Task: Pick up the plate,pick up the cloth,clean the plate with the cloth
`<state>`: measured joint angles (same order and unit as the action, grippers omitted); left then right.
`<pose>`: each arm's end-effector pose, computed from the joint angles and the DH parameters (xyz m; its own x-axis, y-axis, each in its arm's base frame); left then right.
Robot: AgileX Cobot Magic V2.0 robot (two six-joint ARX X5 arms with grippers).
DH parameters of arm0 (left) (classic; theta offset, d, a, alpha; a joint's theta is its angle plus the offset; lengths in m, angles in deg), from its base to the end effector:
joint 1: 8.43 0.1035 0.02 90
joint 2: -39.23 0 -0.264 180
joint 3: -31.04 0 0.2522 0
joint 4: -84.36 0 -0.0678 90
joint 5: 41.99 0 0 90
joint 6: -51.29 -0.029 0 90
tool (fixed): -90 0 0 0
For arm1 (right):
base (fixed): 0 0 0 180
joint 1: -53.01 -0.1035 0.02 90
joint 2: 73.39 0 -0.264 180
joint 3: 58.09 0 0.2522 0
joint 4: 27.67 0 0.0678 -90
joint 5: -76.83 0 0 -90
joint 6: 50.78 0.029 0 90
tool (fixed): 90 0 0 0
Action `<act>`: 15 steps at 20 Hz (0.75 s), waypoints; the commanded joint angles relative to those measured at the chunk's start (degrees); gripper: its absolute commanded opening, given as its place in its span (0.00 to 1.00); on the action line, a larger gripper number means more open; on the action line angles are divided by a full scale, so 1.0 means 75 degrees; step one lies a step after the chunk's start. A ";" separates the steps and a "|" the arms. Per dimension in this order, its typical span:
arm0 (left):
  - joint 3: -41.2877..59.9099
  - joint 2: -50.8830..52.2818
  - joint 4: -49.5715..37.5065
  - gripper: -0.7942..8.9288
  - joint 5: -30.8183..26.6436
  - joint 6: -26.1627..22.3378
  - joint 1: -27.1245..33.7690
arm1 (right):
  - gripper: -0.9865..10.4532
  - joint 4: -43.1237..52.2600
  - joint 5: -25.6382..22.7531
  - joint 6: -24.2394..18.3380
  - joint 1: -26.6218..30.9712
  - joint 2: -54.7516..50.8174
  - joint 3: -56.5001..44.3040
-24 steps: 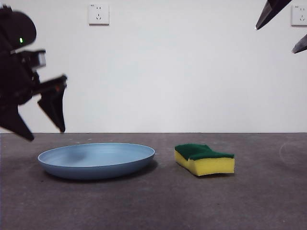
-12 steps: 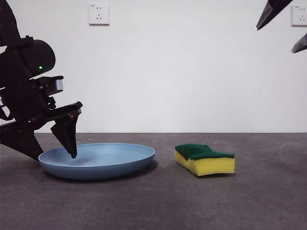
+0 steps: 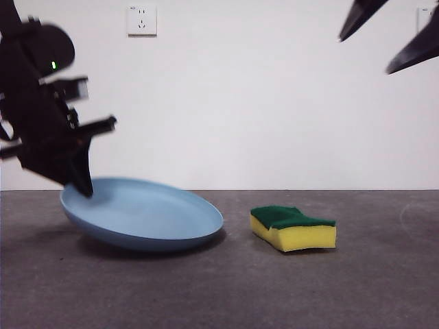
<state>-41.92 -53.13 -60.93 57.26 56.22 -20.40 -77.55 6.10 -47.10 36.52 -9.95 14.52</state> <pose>0.3172 -0.0720 0.2054 0.5327 -0.2773 -0.7996 0.2277 0.9569 -0.1801 0.2112 0.0725 0.3178 0.5924 0.5196 -0.6157 -0.4666 0.8443 0.2635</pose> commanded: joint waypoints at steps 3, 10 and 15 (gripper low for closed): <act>0.0082 0.1387 0.0522 0.07 -0.0026 -0.0280 -0.0006 | 0.45 -0.0245 -0.0857 -0.0705 -0.0734 0.1824 0.0895; 0.0082 0.2920 0.1125 0.07 -0.0026 -0.0291 -0.0006 | 0.45 -0.0079 -0.1818 -0.1102 -0.1416 0.4415 0.1705; 0.0085 0.2970 0.1294 0.07 -0.0026 -0.0294 -0.0006 | 0.44 0.0108 -0.1821 -0.1102 -0.1539 0.5333 0.1705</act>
<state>-41.88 -30.77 -50.90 56.96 54.67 -20.40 -77.27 -7.37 -54.90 25.20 29.24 27.24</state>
